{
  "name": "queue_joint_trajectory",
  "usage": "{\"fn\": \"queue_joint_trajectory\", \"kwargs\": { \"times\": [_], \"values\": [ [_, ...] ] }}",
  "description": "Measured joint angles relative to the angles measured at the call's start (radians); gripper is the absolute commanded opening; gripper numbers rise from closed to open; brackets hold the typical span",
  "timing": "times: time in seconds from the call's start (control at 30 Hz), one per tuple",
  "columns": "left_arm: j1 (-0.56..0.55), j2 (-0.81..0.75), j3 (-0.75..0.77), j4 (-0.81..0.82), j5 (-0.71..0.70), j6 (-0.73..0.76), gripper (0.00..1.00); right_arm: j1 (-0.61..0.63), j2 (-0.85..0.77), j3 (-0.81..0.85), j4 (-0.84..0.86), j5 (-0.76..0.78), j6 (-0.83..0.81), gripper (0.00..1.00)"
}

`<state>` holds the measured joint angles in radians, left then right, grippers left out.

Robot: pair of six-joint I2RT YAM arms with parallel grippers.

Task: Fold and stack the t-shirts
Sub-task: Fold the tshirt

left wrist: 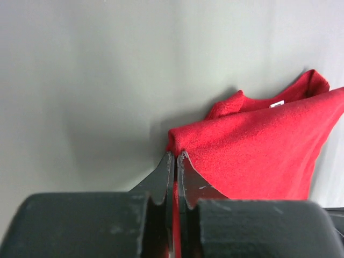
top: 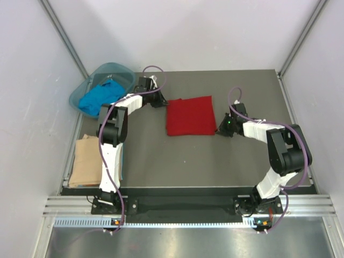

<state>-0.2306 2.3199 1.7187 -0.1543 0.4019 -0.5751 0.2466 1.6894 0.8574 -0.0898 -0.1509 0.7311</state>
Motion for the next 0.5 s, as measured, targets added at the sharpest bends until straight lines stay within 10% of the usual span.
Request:
{"fn": "queue_joint_trajectory", "kwargs": {
  "times": [0.5],
  "values": [
    [-0.002, -0.084, -0.165, 0.108, -0.052, -0.050, 0.00, -0.014, -0.043, -0.030, -0.027, 0.050, -0.097, 0.00]
  ]
}}
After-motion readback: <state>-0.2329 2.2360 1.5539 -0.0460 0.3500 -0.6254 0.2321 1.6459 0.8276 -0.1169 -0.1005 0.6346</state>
